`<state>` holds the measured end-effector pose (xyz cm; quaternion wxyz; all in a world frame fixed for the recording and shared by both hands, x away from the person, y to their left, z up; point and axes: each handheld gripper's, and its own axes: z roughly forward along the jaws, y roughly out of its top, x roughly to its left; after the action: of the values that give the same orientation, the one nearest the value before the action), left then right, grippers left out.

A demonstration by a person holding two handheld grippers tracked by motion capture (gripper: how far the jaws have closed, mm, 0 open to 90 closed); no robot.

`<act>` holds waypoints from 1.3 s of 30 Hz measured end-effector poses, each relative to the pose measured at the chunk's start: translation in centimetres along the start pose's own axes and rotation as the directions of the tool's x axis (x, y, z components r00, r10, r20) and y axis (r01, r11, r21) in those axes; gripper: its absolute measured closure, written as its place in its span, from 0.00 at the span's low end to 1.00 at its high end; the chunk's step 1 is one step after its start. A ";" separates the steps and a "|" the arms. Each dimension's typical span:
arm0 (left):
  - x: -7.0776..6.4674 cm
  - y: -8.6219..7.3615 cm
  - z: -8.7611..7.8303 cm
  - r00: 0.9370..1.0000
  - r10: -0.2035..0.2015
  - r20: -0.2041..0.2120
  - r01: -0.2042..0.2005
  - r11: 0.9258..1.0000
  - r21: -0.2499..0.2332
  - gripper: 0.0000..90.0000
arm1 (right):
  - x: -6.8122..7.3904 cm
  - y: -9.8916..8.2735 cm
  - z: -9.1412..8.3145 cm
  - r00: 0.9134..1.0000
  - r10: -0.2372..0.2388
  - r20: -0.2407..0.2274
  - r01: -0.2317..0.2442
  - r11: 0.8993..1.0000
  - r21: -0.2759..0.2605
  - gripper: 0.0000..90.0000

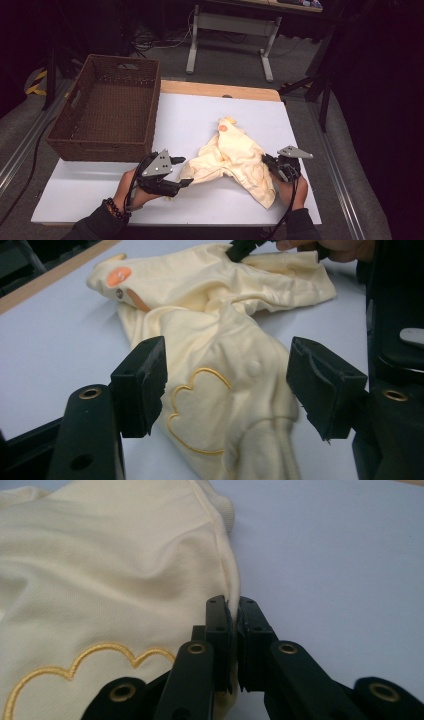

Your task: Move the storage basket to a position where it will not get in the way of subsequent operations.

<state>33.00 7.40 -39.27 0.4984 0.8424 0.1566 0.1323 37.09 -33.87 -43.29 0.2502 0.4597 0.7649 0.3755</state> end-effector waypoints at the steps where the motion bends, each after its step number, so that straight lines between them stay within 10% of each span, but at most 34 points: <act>1: 0.1 0.0 0.0 1.000 -0.013 0.000 0.013 1.000 -0.005 0.38 | 0.0 0.0 0.0 1.000 -0.001 -0.005 0.001 1.000 -0.003 0.92; 6: 1.6 0.2 0.2 0.997 -0.074 -0.017 0.074 0.997 -0.016 0.40 | 0.3 1.0 0.0 1.000 0.011 -0.022 -0.012 0.999 -0.045 0.78; 13: 2.2 -0.2 4.9 0.998 -0.069 -0.010 0.069 0.993 0.097 0.40 | 1.6 3.9 0.9 0.992 -0.065 -0.110 0.056 0.995 -0.083 0.62; 21: 3.8 -0.6 9.8 0.993 -0.115 -0.018 0.116 0.978 0.173 0.40 | 2.3 7.0 4.9 0.979 -0.131 -0.156 0.137 0.990 0.031 0.55; 29: 4.4 -1.2 11.0 0.990 -0.142 0.023 0.133 0.960 0.245 0.46 | 1.2 8.2 7.7 0.980 -0.067 -0.188 0.093 0.986 0.136 0.53; 35: 4.7 -1.9 11.2 0.977 -0.202 0.072 0.176 0.948 0.266 0.64 | 1.5 8.4 8.2 0.974 -0.067 -0.214 0.103 0.982 0.161 0.71; 39: 4.6 -1.9 10.7 0.980 -0.193 0.054 0.174 0.954 0.245 0.83 | 1.6 8.3 8.1 0.974 -0.064 -0.216 0.102 0.980 0.168 0.91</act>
<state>41.00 1.50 -45.67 0.4090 0.8826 0.2296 0.0326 46.53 -27.23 -41.42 0.1417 0.4056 0.8361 0.3411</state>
